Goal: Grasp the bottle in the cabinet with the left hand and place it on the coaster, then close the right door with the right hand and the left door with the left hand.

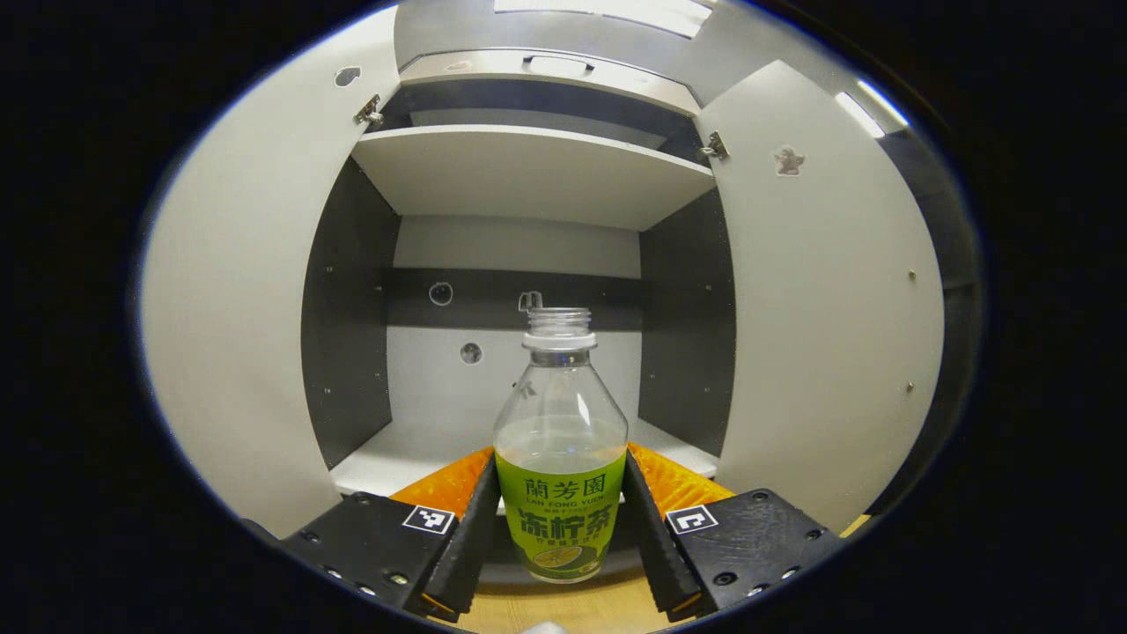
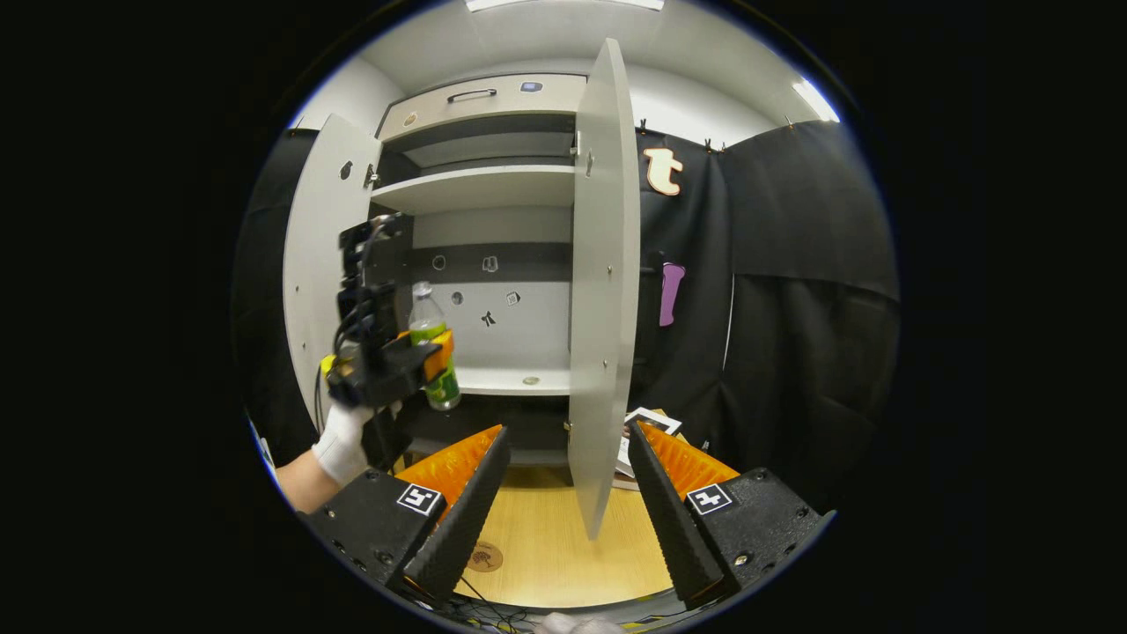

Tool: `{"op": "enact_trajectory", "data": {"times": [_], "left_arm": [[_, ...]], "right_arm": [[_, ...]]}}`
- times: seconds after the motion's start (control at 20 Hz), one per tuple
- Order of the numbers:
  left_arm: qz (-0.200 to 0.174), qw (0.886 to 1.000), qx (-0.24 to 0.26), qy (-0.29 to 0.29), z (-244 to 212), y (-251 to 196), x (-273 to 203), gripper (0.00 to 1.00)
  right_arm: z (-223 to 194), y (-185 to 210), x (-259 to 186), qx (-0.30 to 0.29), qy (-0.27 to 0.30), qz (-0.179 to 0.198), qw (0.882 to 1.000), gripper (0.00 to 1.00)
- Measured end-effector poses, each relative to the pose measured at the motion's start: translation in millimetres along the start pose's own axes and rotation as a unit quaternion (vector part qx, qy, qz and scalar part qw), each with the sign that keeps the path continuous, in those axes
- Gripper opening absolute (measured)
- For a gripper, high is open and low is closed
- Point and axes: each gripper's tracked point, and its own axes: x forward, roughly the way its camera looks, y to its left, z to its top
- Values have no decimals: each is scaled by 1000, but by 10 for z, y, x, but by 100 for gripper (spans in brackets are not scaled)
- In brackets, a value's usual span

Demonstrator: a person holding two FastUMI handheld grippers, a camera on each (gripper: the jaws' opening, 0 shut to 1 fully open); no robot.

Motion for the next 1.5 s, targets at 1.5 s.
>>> {"op": "enact_trajectory", "data": {"times": [1.5], "left_arm": [[-115, 991, -4, 74, -2827, -678, -1272, 73]], "right_arm": [[-788, -265, -22, -16, 96, -4, 995, 83]]}}
